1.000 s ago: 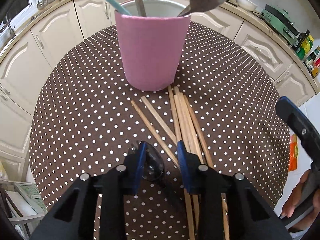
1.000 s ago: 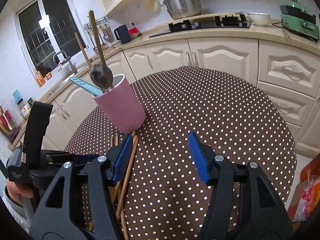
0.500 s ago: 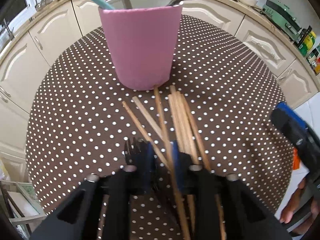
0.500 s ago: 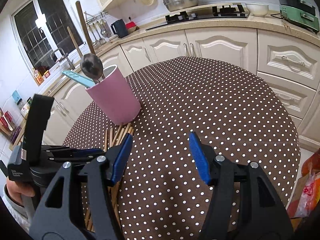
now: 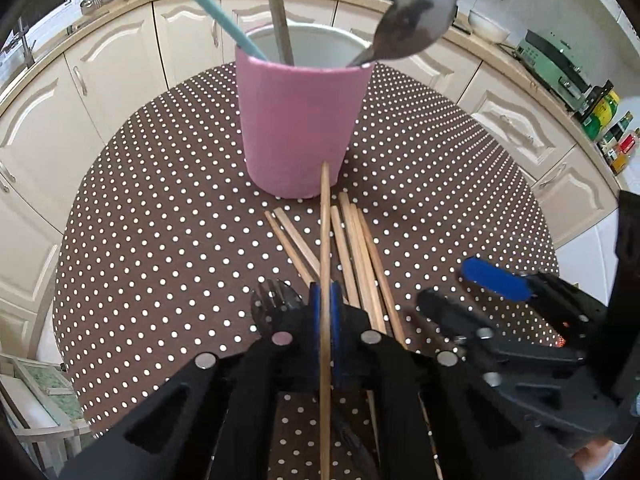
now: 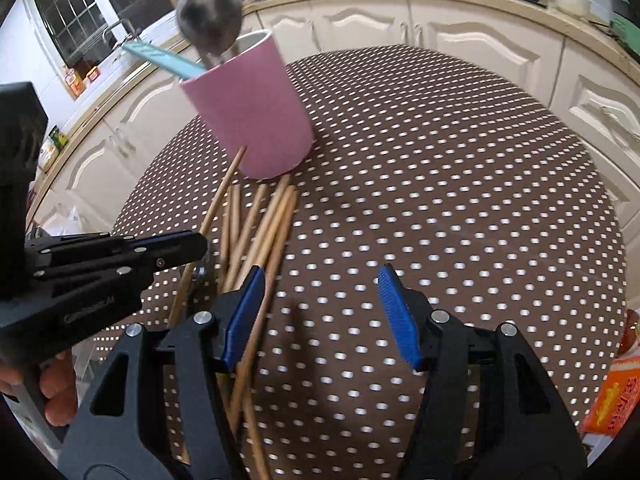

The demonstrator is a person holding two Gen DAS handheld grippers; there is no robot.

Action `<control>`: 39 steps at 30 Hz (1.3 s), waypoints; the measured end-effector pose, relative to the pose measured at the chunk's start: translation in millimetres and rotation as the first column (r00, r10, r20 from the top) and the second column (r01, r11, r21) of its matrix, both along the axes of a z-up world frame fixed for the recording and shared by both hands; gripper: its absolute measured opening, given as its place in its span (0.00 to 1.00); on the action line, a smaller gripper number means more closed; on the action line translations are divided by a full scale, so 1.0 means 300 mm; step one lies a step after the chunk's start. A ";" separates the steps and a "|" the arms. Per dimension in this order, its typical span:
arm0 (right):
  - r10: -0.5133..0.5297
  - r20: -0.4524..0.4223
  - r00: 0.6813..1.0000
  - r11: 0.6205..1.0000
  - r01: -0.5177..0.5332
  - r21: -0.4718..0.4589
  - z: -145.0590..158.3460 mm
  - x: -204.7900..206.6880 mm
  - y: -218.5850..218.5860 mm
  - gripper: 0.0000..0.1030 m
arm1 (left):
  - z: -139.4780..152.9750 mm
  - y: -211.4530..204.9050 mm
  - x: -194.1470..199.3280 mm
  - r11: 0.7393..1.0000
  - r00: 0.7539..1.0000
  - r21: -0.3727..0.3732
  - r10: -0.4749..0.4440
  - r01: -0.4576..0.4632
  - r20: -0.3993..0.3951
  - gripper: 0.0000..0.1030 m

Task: Organize utensils
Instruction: 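Open both tools and return to the chopstick pile, grasping another chopstick with the left tool, then grasp another wooden chopstick with the right tool while the left tool holds its chopstick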

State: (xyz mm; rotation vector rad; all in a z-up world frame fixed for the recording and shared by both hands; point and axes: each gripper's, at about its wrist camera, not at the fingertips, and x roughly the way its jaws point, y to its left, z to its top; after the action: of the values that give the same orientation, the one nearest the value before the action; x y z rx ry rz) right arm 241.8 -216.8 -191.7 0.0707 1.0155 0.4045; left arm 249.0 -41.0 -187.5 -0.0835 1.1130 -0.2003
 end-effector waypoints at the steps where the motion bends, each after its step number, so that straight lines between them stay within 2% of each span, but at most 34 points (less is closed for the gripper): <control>1: 0.009 -0.010 1.000 1.000 -0.009 -0.005 -0.001 0.007 0.014 0.57 | 0.006 0.009 -0.004 1.000 1.000 -0.005 0.002 -0.002 0.003 0.05; 3: 0.021 -0.031 0.999 1.000 -0.021 -0.020 -0.007 0.018 0.038 0.53 | 0.019 0.021 -0.014 1.000 1.000 -0.016 0.004 -0.004 0.011 0.05; 6: 0.015 -0.069 0.997 0.997 -0.020 -0.069 -0.022 0.038 0.058 0.36 | 0.038 0.042 -0.026 1.000 1.000 -0.026 0.006 -0.006 0.020 0.05; 7: 0.012 -0.081 0.997 0.996 -0.019 -0.082 -0.026 0.044 0.064 0.34 | 0.044 0.053 -0.030 1.000 1.000 -0.030 0.007 -0.006 0.023 0.05; 14: 0.025 -0.099 0.995 0.993 -0.036 -0.112 -0.016 0.059 0.123 0.34 | 0.045 0.103 -0.052 0.999 1.000 -0.051 0.012 -0.011 0.027 0.05; 20: 0.021 -0.116 0.993 0.988 -0.039 -0.151 -0.046 0.091 0.177 0.32 | 0.044 0.107 -0.063 0.998 0.999 -0.059 0.017 -0.015 0.027 0.05; 23: 0.019 -0.111 0.994 0.984 -0.038 -0.172 -0.056 0.104 0.217 0.23 | 0.042 0.105 -0.060 0.998 0.999 -0.063 0.018 -0.016 0.028 0.05; 25: 0.011 -0.104 0.994 0.983 -0.030 -0.179 -0.060 0.115 0.227 0.13 | 0.049 0.104 -0.063 0.998 0.999 -0.066 0.018 -0.016 0.031 0.05; 28: 0.003 -0.105 0.994 0.989 -0.019 -0.150 -0.065 0.120 0.218 0.07 | 0.061 0.103 -0.071 0.997 0.999 -0.072 0.011 -0.008 0.042 0.05; 33: -0.004 -0.088 0.996 0.996 -0.003 -0.088 -0.047 0.106 0.150 0.06 | 0.091 0.104 -0.099 0.997 0.998 -0.082 0.001 0.005 0.066 0.05; 39: -0.027 -0.015 1.000 1.000 0.027 -0.001 0.034 0.063 0.090 0.06 | 0.139 0.098 -0.138 0.992 0.993 -0.117 -0.029 0.043 0.117 0.05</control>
State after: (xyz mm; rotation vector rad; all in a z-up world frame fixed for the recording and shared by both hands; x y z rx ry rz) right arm 260.6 -189.6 -181.4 0.0861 1.0281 0.3797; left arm 207.6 -11.5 -145.8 -0.1567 0.9879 -0.3008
